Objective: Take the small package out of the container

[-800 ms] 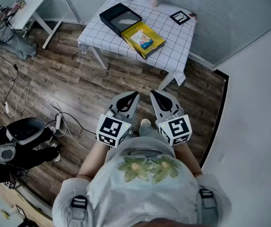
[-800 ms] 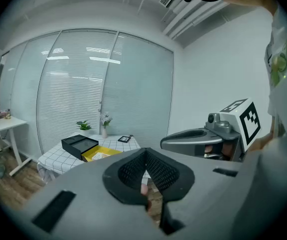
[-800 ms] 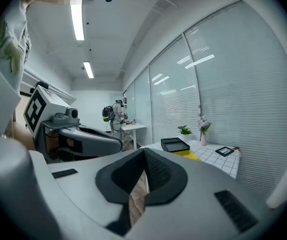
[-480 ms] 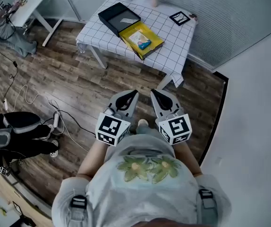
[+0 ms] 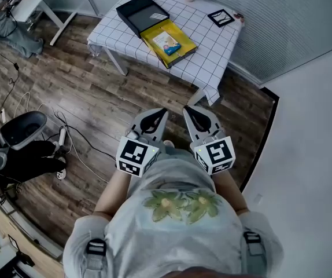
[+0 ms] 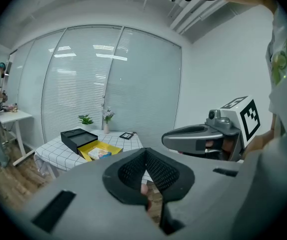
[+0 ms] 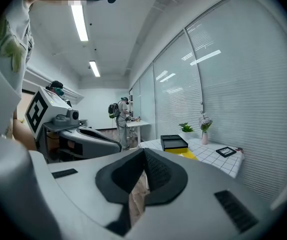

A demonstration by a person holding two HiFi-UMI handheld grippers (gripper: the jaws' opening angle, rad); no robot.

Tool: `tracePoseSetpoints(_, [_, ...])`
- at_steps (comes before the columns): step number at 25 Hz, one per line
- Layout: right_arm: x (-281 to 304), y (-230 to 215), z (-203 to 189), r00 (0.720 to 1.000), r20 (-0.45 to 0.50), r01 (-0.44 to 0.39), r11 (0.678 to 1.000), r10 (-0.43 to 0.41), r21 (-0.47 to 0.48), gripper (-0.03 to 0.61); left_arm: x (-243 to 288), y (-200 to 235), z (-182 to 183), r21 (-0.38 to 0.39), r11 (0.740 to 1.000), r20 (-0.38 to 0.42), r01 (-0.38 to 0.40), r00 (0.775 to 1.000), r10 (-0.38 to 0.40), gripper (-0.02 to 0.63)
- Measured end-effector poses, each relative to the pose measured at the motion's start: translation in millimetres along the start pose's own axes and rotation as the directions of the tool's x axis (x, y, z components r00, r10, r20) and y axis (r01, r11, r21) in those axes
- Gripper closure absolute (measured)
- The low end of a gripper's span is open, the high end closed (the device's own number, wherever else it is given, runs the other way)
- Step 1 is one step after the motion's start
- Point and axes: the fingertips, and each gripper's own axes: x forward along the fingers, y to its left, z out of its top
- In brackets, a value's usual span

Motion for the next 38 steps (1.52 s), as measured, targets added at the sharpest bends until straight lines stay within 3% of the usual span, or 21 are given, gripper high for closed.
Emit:
tracePoseSetpoints(7, [1,-13,-13,0.999,-0.009,-0.037,0.999,0.037,0.014,0.572,21,-7,-8,-0.009,1.000,-0.028,0.001,1.000,-0.001,0.607])
tracePoseSetpoints(14, [25,-29,-13,0.999,-0.028,-0.041,0.999,0.041,0.003,0.572,38,24,-2,-0.005,1.000,-0.034,-0.020,0.999,0.020,0.607])
tracePoseSetpoints(38, [223,-139,31,0.991,-0.131,-0.039,0.999,0.034,-0.036,0.571,167,213,65,-0.032,0.999,-0.027,-0.003,1.000,0.002,0.607])
